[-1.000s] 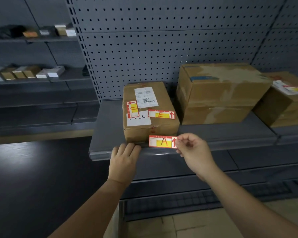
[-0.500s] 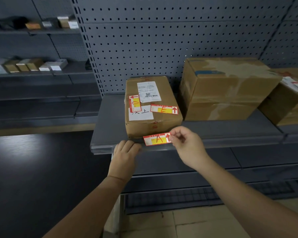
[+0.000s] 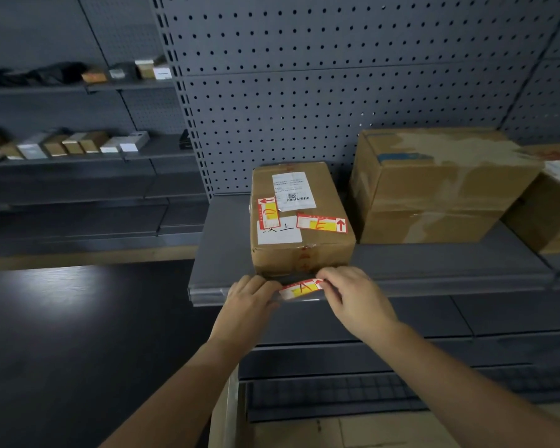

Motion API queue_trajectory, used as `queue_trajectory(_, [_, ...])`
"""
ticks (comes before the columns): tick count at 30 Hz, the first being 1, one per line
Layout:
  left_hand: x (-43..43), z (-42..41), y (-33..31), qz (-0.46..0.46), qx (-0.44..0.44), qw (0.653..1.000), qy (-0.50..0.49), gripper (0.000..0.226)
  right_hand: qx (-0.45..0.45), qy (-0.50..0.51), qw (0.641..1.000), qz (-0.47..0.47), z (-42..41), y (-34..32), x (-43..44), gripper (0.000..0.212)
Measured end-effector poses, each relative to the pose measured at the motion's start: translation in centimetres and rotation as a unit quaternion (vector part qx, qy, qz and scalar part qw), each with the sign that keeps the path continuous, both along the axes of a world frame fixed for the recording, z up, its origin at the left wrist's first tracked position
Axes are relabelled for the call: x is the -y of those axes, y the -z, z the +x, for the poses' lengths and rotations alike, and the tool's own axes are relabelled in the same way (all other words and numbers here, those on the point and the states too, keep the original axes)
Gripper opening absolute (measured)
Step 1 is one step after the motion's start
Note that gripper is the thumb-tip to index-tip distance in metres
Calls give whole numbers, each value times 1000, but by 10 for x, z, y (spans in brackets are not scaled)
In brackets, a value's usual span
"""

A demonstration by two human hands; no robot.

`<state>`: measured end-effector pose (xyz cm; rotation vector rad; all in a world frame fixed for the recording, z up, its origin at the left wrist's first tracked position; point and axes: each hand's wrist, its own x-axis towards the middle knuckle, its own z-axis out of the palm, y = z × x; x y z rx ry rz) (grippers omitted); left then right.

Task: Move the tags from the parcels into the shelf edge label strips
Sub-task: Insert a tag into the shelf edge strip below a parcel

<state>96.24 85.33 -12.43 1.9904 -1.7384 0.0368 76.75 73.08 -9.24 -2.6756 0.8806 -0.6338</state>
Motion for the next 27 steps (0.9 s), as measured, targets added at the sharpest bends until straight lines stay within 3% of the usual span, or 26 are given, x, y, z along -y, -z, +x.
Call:
queue_trajectory(8, [-3,-4,-5,19,0,1000,-9,18,-8,10,999,-48,-5,9,2,16])
queue_trajectory(13, [-8,-12,-32,9,10,1000,-24,26,3,36,999,33,-10,-19,-5,35])
queue_trajectory(17, [-2,-22,-83,-56,11,998,-33,26,45,43,996,58,-15,-63,-9,38])
queue_trajectory(21, [21,-38,-136,-52,39,997,-30,31,70,93,992,45,-29,-105,-2,41])
queue_trajectory(27, [69,-101,-186,-58,65,993,83,33,68,249,964,62,-109,-152,-4,50])
